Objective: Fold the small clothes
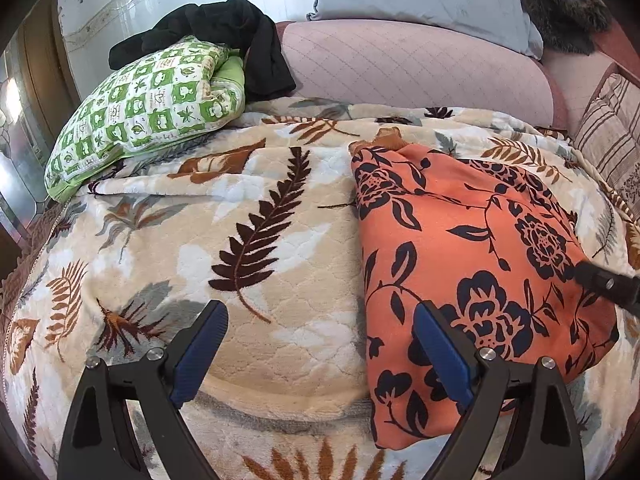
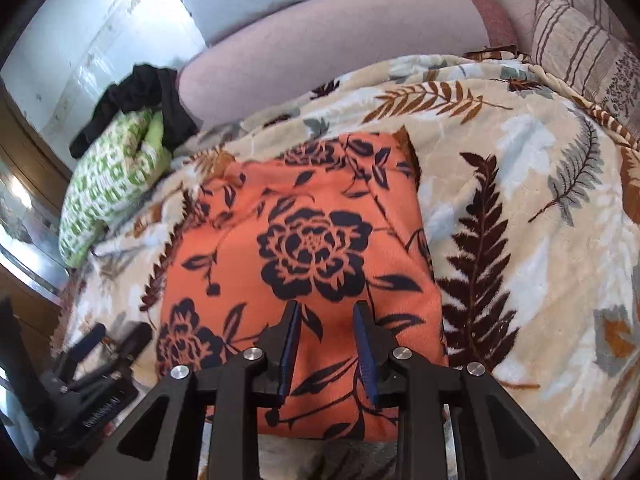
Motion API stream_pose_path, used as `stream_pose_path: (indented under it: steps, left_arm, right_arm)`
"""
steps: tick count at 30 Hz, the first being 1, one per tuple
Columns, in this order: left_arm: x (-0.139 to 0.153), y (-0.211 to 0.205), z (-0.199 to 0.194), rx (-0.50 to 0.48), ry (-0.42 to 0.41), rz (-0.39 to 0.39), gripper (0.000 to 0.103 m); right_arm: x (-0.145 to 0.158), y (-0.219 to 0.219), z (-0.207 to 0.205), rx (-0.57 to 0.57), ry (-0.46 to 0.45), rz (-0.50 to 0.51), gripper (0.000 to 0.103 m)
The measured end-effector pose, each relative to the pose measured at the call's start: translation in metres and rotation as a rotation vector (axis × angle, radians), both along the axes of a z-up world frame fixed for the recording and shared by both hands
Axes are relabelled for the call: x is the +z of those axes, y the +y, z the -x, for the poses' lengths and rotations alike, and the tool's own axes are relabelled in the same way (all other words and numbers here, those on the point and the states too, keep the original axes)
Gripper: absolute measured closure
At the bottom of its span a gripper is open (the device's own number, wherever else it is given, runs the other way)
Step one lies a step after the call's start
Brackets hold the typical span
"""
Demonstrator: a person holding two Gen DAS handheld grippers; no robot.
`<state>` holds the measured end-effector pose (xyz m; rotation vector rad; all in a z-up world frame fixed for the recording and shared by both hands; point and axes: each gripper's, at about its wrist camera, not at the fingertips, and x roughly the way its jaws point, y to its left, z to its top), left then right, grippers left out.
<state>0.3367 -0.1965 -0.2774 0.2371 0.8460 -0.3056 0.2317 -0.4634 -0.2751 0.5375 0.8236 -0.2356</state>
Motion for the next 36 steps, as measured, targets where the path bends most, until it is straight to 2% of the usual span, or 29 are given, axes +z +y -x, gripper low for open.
stream_pose_path:
  steps: [4,7,9,10,11,16,36]
  left_arm:
    - [0.000,-0.003,0.001,-0.003,-0.003,0.003,0.009]
    - [0.001,-0.006,0.004,-0.010,-0.012,0.001,0.009]
    - [0.002,-0.007,0.004,-0.013,-0.014,0.005,0.009]
    - [0.002,-0.008,0.004,-0.013,-0.014,0.007,0.009]
    - [0.002,-0.008,0.004,-0.014,-0.013,0.010,0.009]
    - [0.003,-0.010,0.005,-0.023,-0.017,0.013,0.009]
    - [0.003,-0.013,0.006,-0.024,-0.015,0.022,0.009]
  right_arm:
    - [0.012,-0.009,0.009,-0.039,-0.088,0.006,0.073]
    - [0.015,-0.013,0.009,-0.052,-0.109,0.014,0.073]
    - [0.015,-0.013,0.007,-0.052,-0.106,0.026,0.062]
    - [0.014,-0.013,0.007,-0.054,-0.114,0.020,0.038]
    - [0.014,-0.014,0.008,-0.060,-0.131,0.014,0.030]
    - [0.017,-0.011,0.008,-0.051,-0.136,0.039,0.030]
    - [0.006,-0.010,0.002,-0.046,-0.099,0.011,0.030]
